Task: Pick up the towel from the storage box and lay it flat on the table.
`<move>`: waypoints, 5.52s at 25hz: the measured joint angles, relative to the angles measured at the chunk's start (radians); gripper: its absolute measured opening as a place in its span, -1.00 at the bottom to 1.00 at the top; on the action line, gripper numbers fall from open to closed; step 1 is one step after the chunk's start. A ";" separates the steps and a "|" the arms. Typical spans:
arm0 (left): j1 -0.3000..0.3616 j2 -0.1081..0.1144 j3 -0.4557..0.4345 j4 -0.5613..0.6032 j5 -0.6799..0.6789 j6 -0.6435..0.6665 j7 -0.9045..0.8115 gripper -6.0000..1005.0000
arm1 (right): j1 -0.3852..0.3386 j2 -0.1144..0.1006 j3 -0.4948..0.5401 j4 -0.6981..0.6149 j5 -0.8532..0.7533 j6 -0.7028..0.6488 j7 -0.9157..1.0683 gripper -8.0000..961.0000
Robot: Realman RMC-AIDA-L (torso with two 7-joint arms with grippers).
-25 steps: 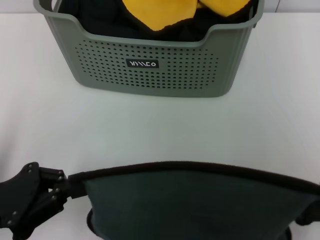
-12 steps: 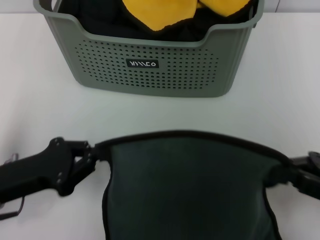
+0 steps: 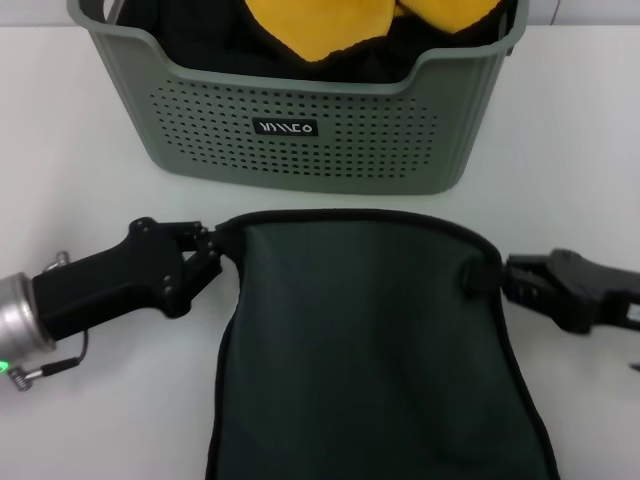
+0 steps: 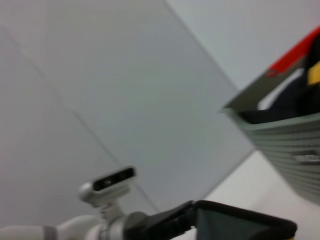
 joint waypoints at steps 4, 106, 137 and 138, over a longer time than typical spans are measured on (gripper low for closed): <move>-0.021 -0.017 -0.003 0.000 -0.003 -0.083 0.002 -0.95 | 0.022 0.000 -0.003 0.004 -0.004 0.105 0.000 -0.85; -0.027 -0.023 -0.027 0.058 -0.039 0.241 0.047 0.72 | -0.034 -0.072 0.175 -0.214 0.015 -0.298 -0.299 0.84; -0.018 -0.032 -0.038 0.044 -0.028 0.238 0.060 0.72 | -0.019 -0.030 0.166 -0.202 -0.022 -0.223 -0.326 0.84; -0.018 -0.033 -0.038 0.044 -0.028 0.238 0.060 0.72 | -0.018 -0.028 0.166 -0.201 -0.024 -0.223 -0.326 0.84</move>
